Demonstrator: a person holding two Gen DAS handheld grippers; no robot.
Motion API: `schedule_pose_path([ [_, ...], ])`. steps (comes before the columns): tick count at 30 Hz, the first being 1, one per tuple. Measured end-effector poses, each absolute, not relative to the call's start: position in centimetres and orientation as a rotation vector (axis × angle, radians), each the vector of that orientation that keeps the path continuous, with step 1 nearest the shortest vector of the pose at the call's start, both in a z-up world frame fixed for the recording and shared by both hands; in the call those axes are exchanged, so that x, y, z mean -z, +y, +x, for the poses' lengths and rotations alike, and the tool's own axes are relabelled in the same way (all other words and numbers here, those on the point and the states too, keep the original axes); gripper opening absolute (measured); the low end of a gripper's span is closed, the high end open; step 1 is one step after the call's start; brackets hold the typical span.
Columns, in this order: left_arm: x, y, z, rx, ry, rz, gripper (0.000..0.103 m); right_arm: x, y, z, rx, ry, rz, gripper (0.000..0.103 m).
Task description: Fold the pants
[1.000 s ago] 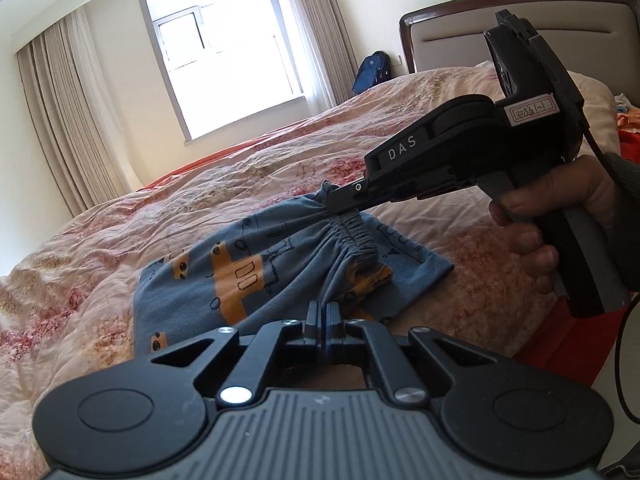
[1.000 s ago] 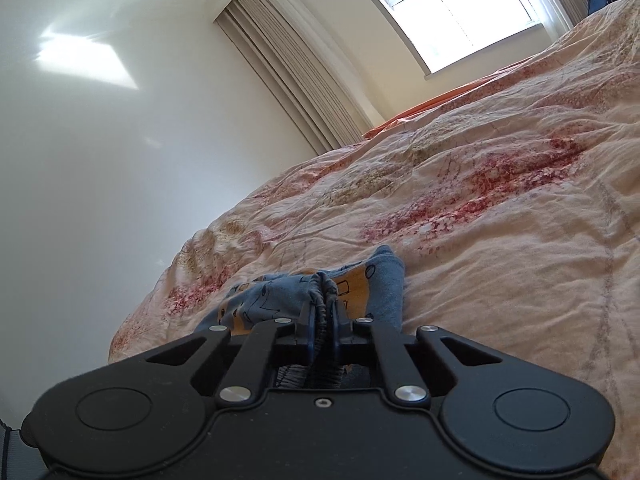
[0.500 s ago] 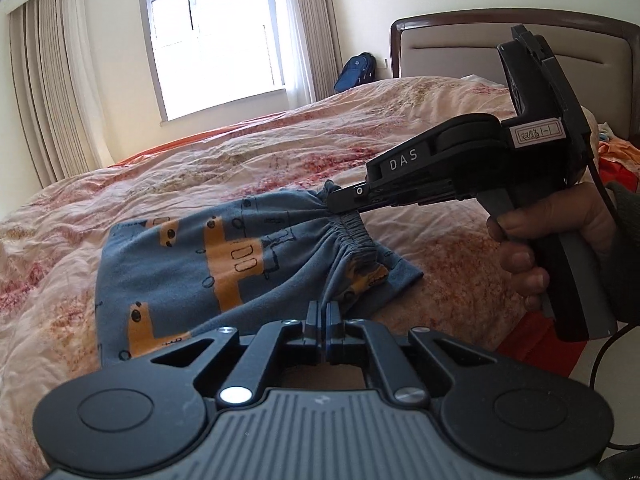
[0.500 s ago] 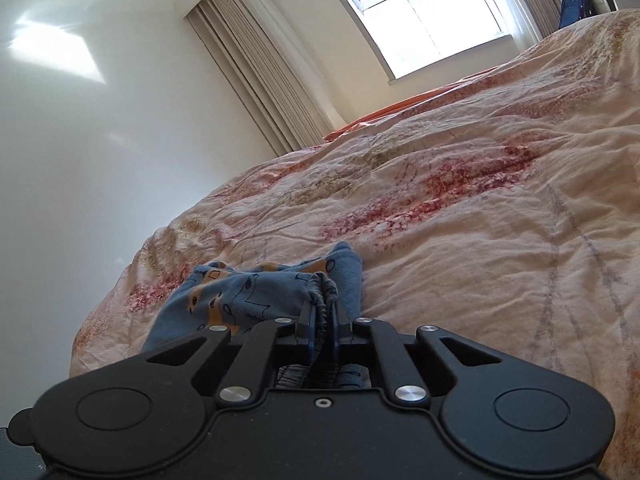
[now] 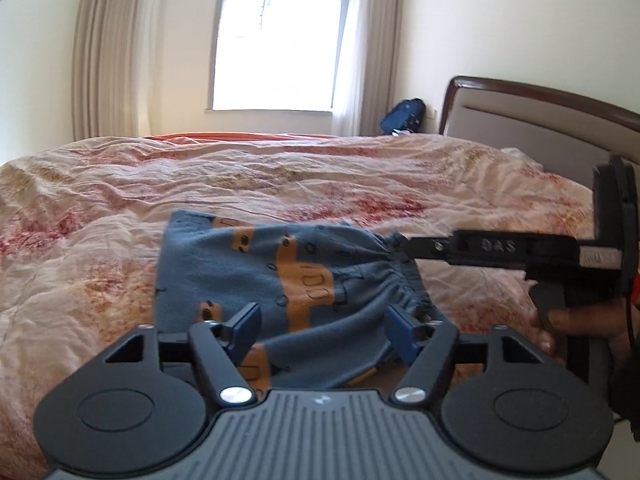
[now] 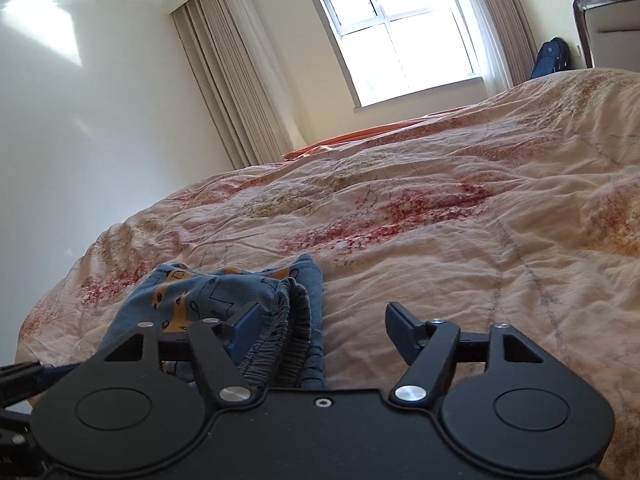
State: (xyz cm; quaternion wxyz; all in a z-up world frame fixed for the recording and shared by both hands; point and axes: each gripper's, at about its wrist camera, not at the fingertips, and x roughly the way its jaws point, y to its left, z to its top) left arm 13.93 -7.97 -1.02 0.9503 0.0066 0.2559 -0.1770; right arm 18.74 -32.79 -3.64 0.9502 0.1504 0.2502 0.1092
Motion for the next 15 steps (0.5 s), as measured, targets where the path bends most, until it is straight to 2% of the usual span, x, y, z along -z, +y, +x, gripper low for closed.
schedule_pose_path([
  [2,0.7,-6.9,14.6,0.271,0.491,-0.007,0.100,3.5,-32.0,18.5,-0.215,0.498,0.267,0.091],
  [3,0.6,-6.5,15.0,0.221,0.480,-0.012,0.102,3.5,-31.6,18.4,-0.215,0.493,0.251,0.097],
  [7,1.1,-5.2,16.9,0.091,0.490,-0.009,0.102,3.7,-29.6,18.5,-0.214,0.499,0.176,0.102],
  [15,4.2,-2.7,17.3,0.000,0.651,-0.036,0.102,5.7,-28.7,16.3,-0.154,0.542,0.005,0.102],
])
